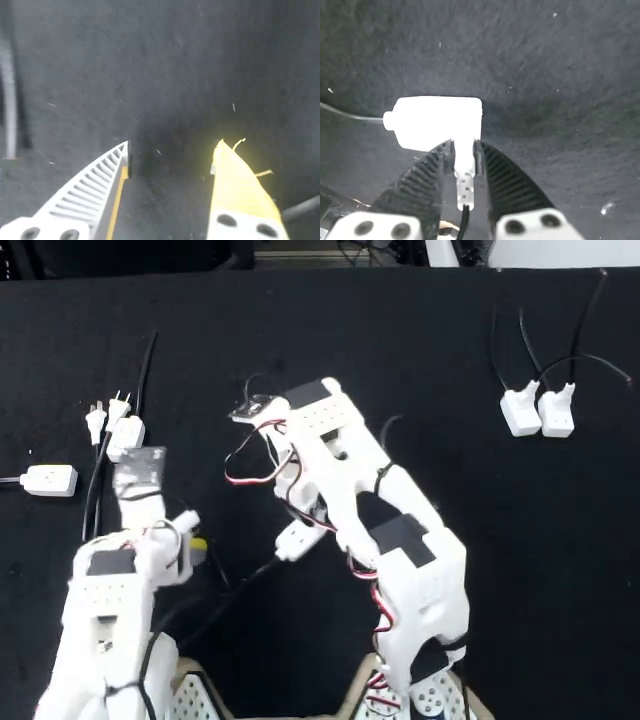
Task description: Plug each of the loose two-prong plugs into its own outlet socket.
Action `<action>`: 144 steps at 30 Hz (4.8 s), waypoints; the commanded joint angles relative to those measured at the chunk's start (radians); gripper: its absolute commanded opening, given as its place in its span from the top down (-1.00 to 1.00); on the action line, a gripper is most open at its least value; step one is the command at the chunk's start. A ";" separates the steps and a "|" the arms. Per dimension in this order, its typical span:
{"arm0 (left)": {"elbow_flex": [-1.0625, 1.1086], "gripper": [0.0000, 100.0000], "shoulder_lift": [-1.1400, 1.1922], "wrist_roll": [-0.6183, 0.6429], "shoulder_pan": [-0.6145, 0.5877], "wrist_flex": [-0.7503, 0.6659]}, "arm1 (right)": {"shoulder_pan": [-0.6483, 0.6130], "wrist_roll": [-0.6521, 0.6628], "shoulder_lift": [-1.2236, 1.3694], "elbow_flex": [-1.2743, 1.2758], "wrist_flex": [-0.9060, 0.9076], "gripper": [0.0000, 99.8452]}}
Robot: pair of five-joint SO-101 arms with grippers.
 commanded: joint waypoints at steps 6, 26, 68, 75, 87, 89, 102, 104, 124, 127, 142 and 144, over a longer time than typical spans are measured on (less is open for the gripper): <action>0.116 0.47 -0.517 -0.014 0.038 0.146 | 0.009 -0.041 -0.104 -0.015 -0.023 0.93; 0.168 0.47 -0.801 -0.018 0.036 0.282 | -0.181 0.377 -0.374 0.074 -0.009 0.60; 0.168 0.47 -0.802 -0.017 0.038 0.282 | 0.184 0.609 -0.380 0.541 -0.776 0.97; 0.168 0.47 -0.802 -0.017 0.039 0.282 | 0.381 0.342 -0.378 0.331 -0.591 0.98; 0.168 0.47 -0.802 -0.017 0.036 0.282 | 0.666 -0.196 -0.312 0.070 -0.505 0.98; 0.170 0.47 -0.802 -0.017 0.036 0.282 | 0.671 -0.256 -0.289 0.054 -0.511 0.98; 0.171 0.47 -0.802 -0.018 0.035 0.282 | 0.726 -0.419 0.163 -0.303 -0.471 0.98; 0.171 0.47 -0.802 -0.018 0.035 0.282 | 0.726 -0.413 0.237 -0.374 -0.430 0.98; 0.170 0.47 -0.802 -0.018 0.035 0.282 | 0.703 -0.282 0.722 -1.333 -0.008 0.77; 0.170 0.47 -0.802 -0.018 0.035 0.282 | 0.704 -0.193 0.802 -1.425 -0.034 0.85; 0.170 0.47 -0.802 -0.018 0.038 0.282 | 0.773 -0.250 0.848 -1.575 0.063 0.78; 0.170 0.47 -0.802 -0.018 0.035 0.282 | 0.787 -0.313 0.832 -1.575 0.089 0.79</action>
